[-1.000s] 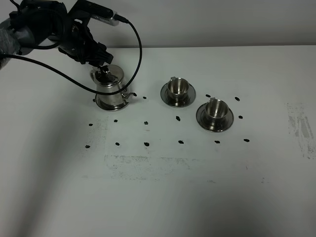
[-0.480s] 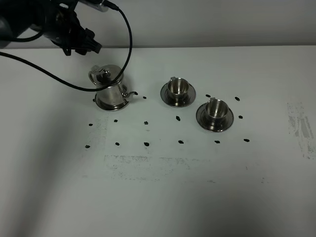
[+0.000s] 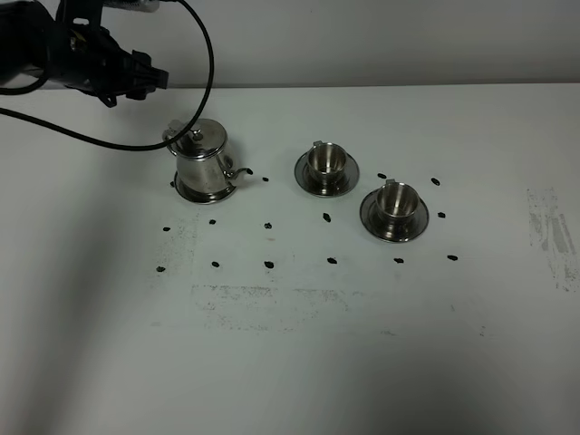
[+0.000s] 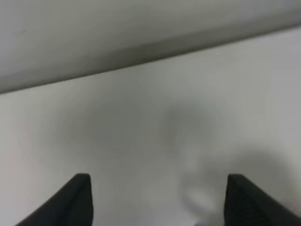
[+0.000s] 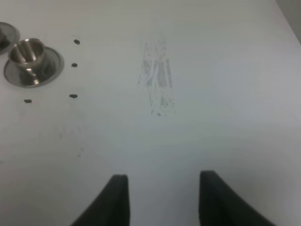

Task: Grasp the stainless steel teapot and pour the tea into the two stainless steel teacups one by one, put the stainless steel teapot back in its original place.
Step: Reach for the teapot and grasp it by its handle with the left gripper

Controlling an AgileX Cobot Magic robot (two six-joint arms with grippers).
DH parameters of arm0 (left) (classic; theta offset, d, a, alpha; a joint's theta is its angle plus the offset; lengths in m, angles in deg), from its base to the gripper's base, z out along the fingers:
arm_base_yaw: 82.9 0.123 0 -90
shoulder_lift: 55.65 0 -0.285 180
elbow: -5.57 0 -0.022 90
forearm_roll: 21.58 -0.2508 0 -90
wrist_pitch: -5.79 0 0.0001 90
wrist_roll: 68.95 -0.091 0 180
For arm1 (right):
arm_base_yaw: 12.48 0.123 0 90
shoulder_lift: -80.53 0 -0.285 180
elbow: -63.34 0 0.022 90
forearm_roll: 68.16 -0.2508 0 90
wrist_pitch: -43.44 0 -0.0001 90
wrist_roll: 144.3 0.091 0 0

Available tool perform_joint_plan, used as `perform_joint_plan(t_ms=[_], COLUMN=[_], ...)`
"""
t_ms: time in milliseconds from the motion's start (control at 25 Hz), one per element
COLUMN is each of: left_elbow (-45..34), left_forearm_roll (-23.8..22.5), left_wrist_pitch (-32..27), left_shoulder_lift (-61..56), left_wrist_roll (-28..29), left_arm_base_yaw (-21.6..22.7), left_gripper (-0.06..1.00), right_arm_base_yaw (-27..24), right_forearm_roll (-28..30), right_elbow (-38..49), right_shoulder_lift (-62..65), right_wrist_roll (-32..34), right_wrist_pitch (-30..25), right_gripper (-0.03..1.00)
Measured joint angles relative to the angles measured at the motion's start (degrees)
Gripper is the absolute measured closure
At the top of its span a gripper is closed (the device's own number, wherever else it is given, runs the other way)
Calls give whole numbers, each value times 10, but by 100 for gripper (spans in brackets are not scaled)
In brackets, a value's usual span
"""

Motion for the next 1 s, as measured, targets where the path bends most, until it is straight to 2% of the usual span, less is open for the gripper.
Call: perform_joint_plan(t_ms=[160,320,480,1000], left_elbow=[0,-1,-1,-2], left_forearm_roll=[70,104,111,103], left_wrist_pitch=[32,45,35,-62], left_shoulder_lift=[31,52,64,64], left_wrist_roll=[0,0,0,-14], left_arm_base_yaw=[0,1,3,30], left_gripper=[37,37,37,37], right_arm_base_yaw=[0,0,0,0], right_forearm_roll=[0,0,0,0], right_elbow=[0,0,0,0], right_shoulder_lift=[0,0,0,0], right_wrist_roll=[0,0,0,-1], right_wrist_pitch=[0,0,0,0], right_gripper=[63,63,63,63])
